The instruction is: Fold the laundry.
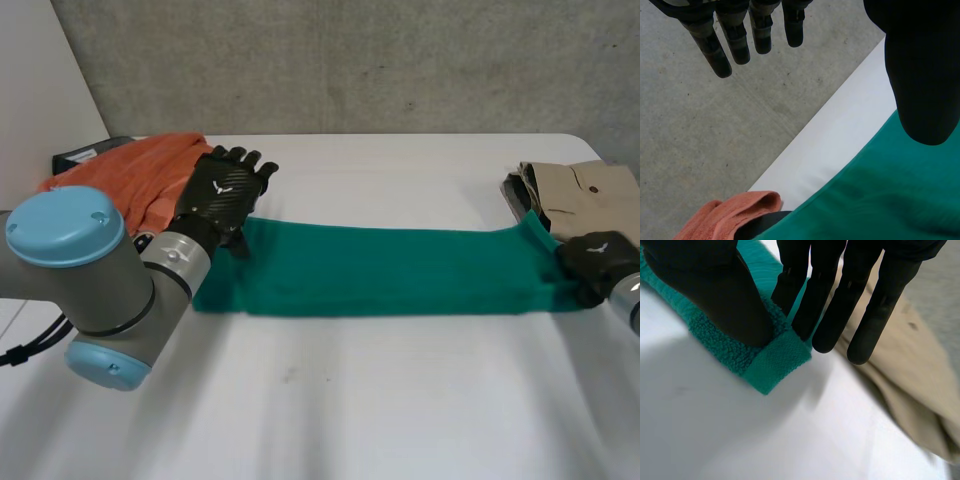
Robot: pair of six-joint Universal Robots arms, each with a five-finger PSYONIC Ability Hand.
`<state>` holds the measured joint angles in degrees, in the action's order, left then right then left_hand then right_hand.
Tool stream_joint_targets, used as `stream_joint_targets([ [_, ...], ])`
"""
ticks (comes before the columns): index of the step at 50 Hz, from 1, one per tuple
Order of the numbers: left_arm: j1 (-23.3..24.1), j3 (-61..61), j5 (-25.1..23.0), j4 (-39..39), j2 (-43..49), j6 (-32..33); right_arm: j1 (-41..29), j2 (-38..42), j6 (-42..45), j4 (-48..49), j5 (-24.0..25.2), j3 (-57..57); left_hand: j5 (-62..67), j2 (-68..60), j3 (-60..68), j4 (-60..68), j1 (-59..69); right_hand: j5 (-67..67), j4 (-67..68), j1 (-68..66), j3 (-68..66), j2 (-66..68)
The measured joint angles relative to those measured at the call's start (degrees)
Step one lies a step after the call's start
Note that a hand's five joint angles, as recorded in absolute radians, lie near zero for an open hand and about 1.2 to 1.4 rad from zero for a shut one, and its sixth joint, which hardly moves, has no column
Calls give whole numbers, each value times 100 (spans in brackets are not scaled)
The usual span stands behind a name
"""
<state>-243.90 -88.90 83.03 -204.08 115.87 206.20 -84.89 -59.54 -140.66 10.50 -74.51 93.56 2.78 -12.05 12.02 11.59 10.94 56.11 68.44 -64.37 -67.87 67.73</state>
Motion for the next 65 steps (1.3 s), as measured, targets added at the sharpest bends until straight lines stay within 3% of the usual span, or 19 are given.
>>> stream_joint_targets([
  [8, -31, -132, -2, 20, -232, 0, 655, -568, 595, 53, -257, -5, 0, 0, 0, 0, 0, 0, 10, 0, 0, 0],
  [11, -128, -270, -17, 26, -424, -1, 1114, -740, 1572, 56, -352, -146, 0, 0, 0, 0, 0, 40, 11, 0, 0, 0],
  [15, -261, -435, -26, 27, -597, -4, 937, -756, 2313, 83, -414, -361, 0, 0, 0, 0, 0, 51, 12, 0, -24, 0],
  [19, -342, -562, -26, 30, -720, -20, 273, -769, 2357, 215, -416, -603, 0, 0, 0, 0, 0, 52, 17, 0, -26, 0],
  [25, -373, -690, -24, 34, -857, -79, -1254, -818, 2020, 761, -170, -843, 0, 0, 0, 0, 0, 52, 18, 0, -26, 0],
  [30, -367, -784, -24, 29, -960, -119, -2888, -516, 1915, 1258, 492, -833, 0, 0, 0, 0, 0, 70, 19, 0, -26, 0],
  [37, -297, -822, -24, 12, -975, -126, -4103, 392, 2068, 1193, 1012, -794, 0, 0, 0, 0, 0, 27, -56, 19, 42, -61],
  [39, -264, -814, -22, 5, -966, -125, -4239, 576, 2114, 1081, 969, -811, 0, 0, 0, 0, 0, -1160, -1412, 1211, 1386, -1417],
  [40, -243, -803, -21, 2, -961, -125, -4280, 630, 2117, 1028, 907, -824, 0, 0, 0, 0, 0, -2452, -2548, 2368, 2522, -2609],
  [42, -181, -759, -19, -6, -949, -124, -4318, 651, 2034, 922, 639, -844, 0, 0, 0, 0, 0, -4483, -4557, 4457, 4604, -4729],
  [44, -108, -693, -16, -11, -933, -124, -4299, 567, 1838, 857, 347, -845, 0, 0, 0, 0, 0, -5168, -5352, 5081, 5331, -5392],
  [48, 93, -481, -7, -18, -884, -121, -4044, 173, 971, 747, -204, -739, 0, 0, 0, 0, 0, -5367, -5643, 5157, 5598, -5552],
  [49, 211, -348, -2, -18, -837, -119, -3825, -77, 379, 683, -352, -621, 0, 0, 0, 0, 0, -5367, -5643, 5157, 5598, -5552],
  [54, 630, 73, 26, -15, -549, -108, -3082, -750, -1242, 342, -401, -70, 0, 0, 0, 0, 0, -5367, -5643, 5157, 5598, -5552],
  [59, 964, 316, 44, -11, -247, -96, -2437, -943, -1498, 54, -327, 480, 0, 0, 0, 0, 0, -5367, -5643, 5157, 5598, -5552],
  [62, 1128, 403, 52, -9, -74, -90, -2006, -862, -1182, -40, -315, 787, 0, 0, 0, 0, 0, -4922, -5104, 4783, 5056, -5051],
  [65, 1203, 430, 55, -3, 7, -89, -1699, -737, -849, 72, -342, 921, 0, 0, 0, 0, 0, -2071, -2347, 1938, 2284, -2190],
])
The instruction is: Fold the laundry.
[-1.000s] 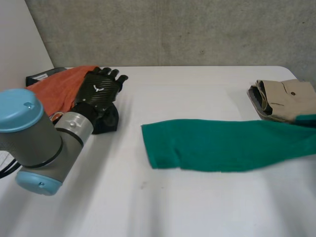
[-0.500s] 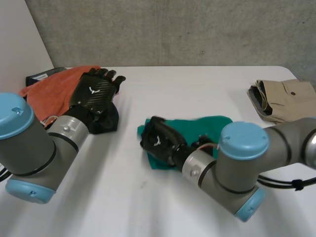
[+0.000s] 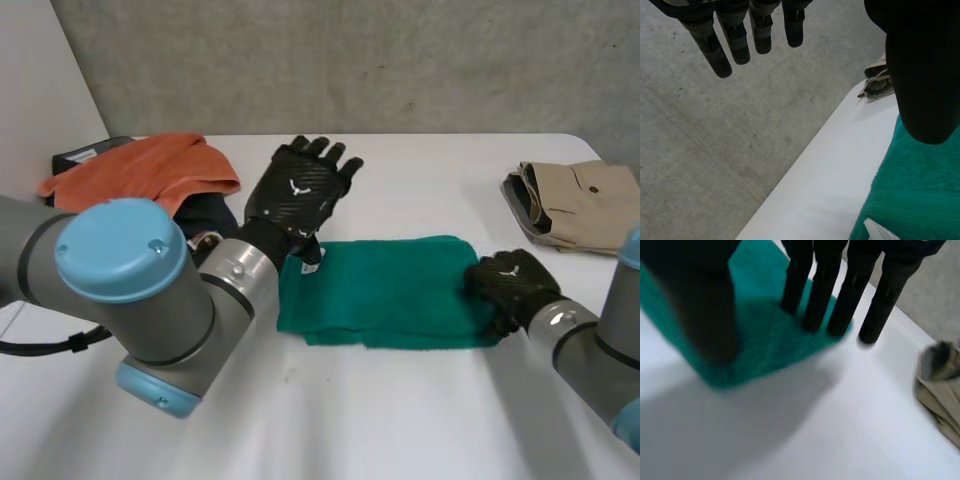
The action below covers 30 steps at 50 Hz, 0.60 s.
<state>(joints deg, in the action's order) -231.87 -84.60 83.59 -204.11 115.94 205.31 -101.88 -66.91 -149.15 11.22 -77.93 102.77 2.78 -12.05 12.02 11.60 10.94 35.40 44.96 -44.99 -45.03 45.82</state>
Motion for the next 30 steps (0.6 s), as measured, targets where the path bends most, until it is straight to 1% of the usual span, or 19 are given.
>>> stream_joint_targets([
  [1, 14, 2, 0, 6, 17, 0, 93, 27, 108, 119, -16, 22, 0, 0, 0, 0, 0, 795, 825, -900, -943, 978],
  [2, 20, 3, 0, 9, 24, -1, 131, 33, 154, 185, -27, 28, 0, 0, 0, 0, 0, 1418, 1560, -1419, -1561, 1605],
  [3, 25, 2, 1, 15, 29, -2, 183, 21, 213, 315, -45, 27, 0, 0, 0, 0, 0, 1832, 1984, -1625, -1981, 2005],
  [4, 26, 0, 4, 23, 27, -4, 229, -44, 266, 517, -64, -5, 0, 0, 0, 0, 0, 1984, 2244, -1625, -2221, 2190],
  [6, 23, -5, 7, 32, 18, -5, 254, -149, 292, 738, -85, -56, 0, 0, 0, 0, 0, 2045, 2323, -1625, -2278, 2199],
  [10, -12, -18, 61, 52, -94, -8, 28, -426, 280, 1034, -77, -326, 0, 0, 0, 0, 0, 2123, 2357, -1625, -2284, 2199],
  [13, -81, -39, 146, 61, -246, -17, -542, -479, 262, 1101, -15, -599, 0, 0, 0, 0, 0, 2171, 2362, -1625, -2297, 2200],
  [17, -209, -87, 249, 65, -412, -80, -1375, -278, 266, 1101, 174, -867, 0, 0, 0, 0, 0, 2215, 2363, -1625, -2302, 2201],
  [19, -282, -119, 295, 66, -484, -158, -1871, -43, 274, 1055, 341, -1006, 0, 0, 0, 0, 0, 2229, 2363, -1625, -2303, 2200],
  [23, -379, -181, 346, 66, -552, -353, -2394, 404, 261, 900, 558, -1162, 0, 0, 0, 0, 0, 2239, 2363, -1625, -2303, 2200],
  [24, -397, -196, 354, 67, -558, -415, -2464, 514, 245, 826, 599, -1199, 0, 0, 0, 0, 0, 2077, 2195, -1531, -2139, 2043],
  [25, -413, -207, 360, 69, -560, -488, -2513, 621, 214, 715, 636, -1231, 0, 0, 0, 0, 0, 1258, 1371, -786, -1320, 1092],
  [26, -422, -213, 363, 72, -557, -544, -2533, 687, 173, 622, 656, -1252, 0, 0, 0, 0, 0, 571, 695, -276, -640, 503],
  [27, -427, -213, 367, 77, -552, -597, -2541, 733, 120, 529, 669, -1274, 0, 0, 0, 0, 0, -635, -504, 888, 540, -806],
  [28, -431, -204, 371, 83, -544, -666, -2528, 770, 31, 413, 676, -1305, 0, 0, 0, 0, 0, -1033, -899, 1227, 924, -1186],
  [29, -431, -196, 373, 88, -537, -701, -2511, 782, -25, 351, 676, -1319, 0, 0, 0, 0, 0, -2087, -1932, 2059, 1941, -2096],
  [30, -428, -176, 377, 94, -522, -754, -2453, 770, -143, 263, 667, -1337, 0, 0, 0, 0, 0, -2622, -2498, 2624, 2539, -2662],
])
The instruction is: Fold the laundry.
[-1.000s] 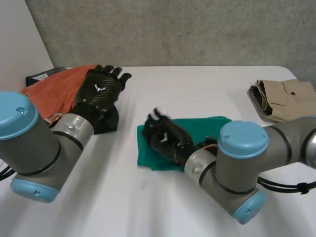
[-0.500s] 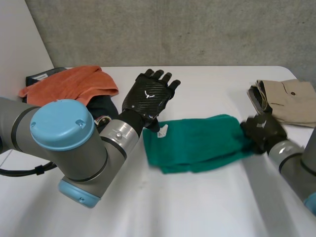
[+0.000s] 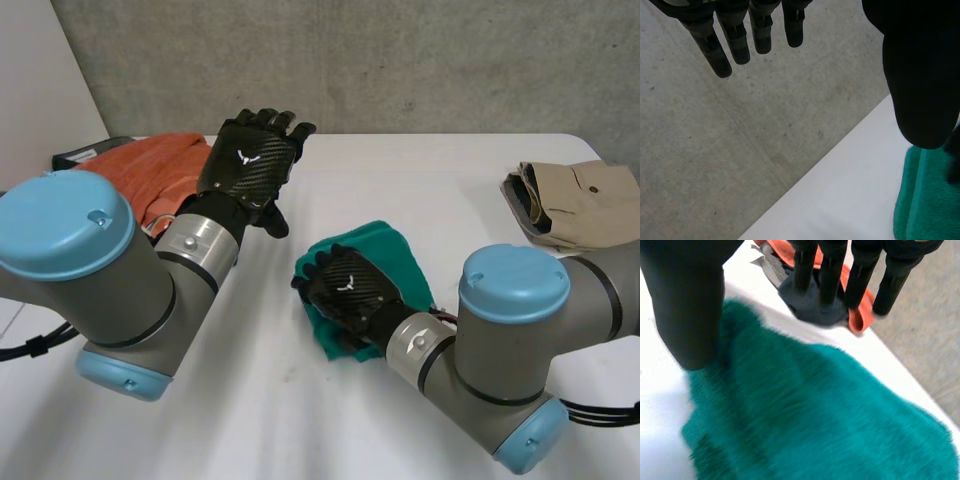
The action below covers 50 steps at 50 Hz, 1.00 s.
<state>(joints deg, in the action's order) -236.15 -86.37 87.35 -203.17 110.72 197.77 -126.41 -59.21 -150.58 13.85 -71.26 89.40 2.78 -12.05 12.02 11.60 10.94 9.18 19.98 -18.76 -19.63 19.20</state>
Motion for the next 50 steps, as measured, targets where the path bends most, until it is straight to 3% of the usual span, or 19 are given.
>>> stream_joint_targets([
  [2, 23, 108, 12, 11, 60, -111, 248, -125, -346, -127, -66, -44, 0, 0, 0, 0, -1, -663, -715, 563, 694, -634],
  [11, 368, 1040, 73, 251, 776, -491, 1334, -764, -2121, -546, -394, -360, 0, 0, 0, 0, 0, -678, -790, 568, 762, -672],
  [17, 779, 2112, 256, 1260, 1744, -711, 1493, -334, -2491, -1535, -282, -1123, 0, 0, 0, 0, 0, -678, -790, 568, 762, -672],
  [22, 939, 2657, 614, 2288, 2394, -897, 1479, 416, -2393, -2297, 20, -1868, 0, 0, 0, 0, 0, -678, -790, 568, 762, -672],
  [27, 976, 2715, 861, 2683, 2657, -954, 1485, 898, -2113, -2604, 136, -2207, 0, 0, 0, 0, 0, -678, -790, 568, 762, -672],
  [34, 919, 2626, 1023, 3002, 2748, -929, 1473, 1262, -1165, -2826, -298, -2392, 0, 0, 0, 0, 0, -678, -790, 568, 762, -673],
  [44, 827, 2717, 873, 3059, 2241, -917, 1434, 588, -354, -2365, -935, -1888, -1, 0, 0, 0, 0, -680, -790, 568, 762, -673],
  [50, 580, 2951, 78, 2920, 1641, -934, 1200, -322, -301, -1282, -883, -634, -1, 0, 0, 0, 0, -680, -790, 568, 762, -673],
])
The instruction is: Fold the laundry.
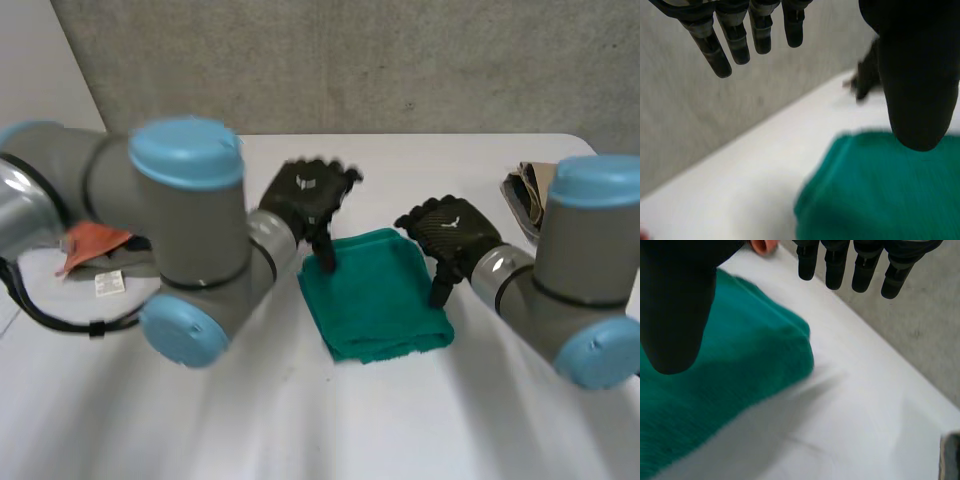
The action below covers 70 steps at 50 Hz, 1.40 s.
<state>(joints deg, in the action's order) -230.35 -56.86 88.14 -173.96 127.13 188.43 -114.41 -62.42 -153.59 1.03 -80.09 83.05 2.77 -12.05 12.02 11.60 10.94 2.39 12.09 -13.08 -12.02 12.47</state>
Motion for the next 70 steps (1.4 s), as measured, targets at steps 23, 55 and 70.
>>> stream_joint_targets([
  [23, -167, 413, -2452, 12, -285, -57, -424, 182, 549, 2572, 99, 2014, 0, 0, 0, 0, 0, 4, 6, -1, -11, 4],
  [55, -210, 692, -2409, -62, -513, -112, 269, 526, -37, 3138, 331, -181, 0, 0, 0, 0, 0, 5099, 5646, -4627, -5421, 5337],
  [70, -349, 922, -2406, -284, -748, -672, 2656, 1486, -1790, 4554, 276, -2133, 0, 0, 0, 0, 0, 5173, 5651, -4627, -5469, 5336],
])
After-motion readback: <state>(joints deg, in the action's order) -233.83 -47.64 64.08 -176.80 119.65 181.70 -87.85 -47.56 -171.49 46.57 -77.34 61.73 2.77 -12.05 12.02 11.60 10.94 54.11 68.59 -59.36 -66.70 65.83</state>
